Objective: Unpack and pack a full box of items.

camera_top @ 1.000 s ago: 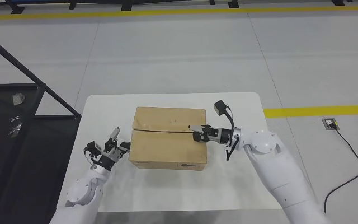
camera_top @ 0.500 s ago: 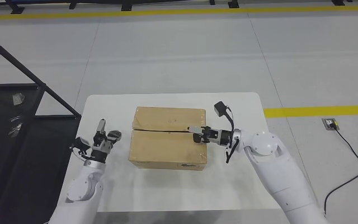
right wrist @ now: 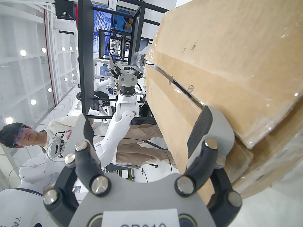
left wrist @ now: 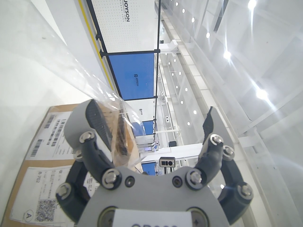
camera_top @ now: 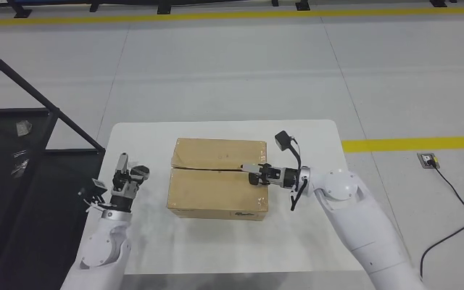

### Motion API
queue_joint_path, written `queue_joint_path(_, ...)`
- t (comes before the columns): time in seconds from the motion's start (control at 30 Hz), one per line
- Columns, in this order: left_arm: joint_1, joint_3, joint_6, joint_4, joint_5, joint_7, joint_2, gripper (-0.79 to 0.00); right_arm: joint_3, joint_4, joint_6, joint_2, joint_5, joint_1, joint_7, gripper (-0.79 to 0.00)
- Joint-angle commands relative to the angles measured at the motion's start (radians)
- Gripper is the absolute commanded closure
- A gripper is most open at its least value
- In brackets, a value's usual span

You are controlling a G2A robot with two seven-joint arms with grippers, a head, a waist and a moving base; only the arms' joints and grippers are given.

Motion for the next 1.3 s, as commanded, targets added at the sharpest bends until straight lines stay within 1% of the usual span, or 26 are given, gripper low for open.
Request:
queue_joint_path(0.0, 0.001, -0.002, 0.011, -0.005, -0.004, -0.012, -0.001, -0.785, -0.002, 0.003, 0.000, 0.000, 0.000, 0.001, -0.001, -0.785)
queue_joint_path(0.13, 0.001, -0.009, 0.008, -0.036, -0.004, -0.037, -0.001, -0.785, -0.009, 0.008, 0.001, -0.001, 0.002, 0.007, -0.002, -0.785)
queue_joint_path(0.33, 0.003, -0.020, 0.014, -0.107, 0.008, -0.023, -0.004, -0.785, -0.014, 0.014, -0.003, -0.002, 0.004, 0.013, -0.001, -0.785)
queue_joint_path(0.5, -0.018, -0.002, 0.039, -0.136, 0.043, -0.016, -0.008, -0.785, -0.014, 0.019, -0.010, -0.001, 0.008, 0.012, 0.002, -0.785)
queue_joint_path(0.83, -0.100, 0.074, 0.084, -0.108, 0.109, -0.027, -0.023, -0.785, 0.007, 0.014, -0.023, 0.009, 0.011, -0.007, 0.005, -0.785)
queue_joint_path(1.27, -0.150, 0.185, 0.116, -0.127, 0.257, -0.081, -0.040, -0.785, 0.017, 0.027, -0.040, 0.015, 0.027, -0.014, 0.011, -0.785)
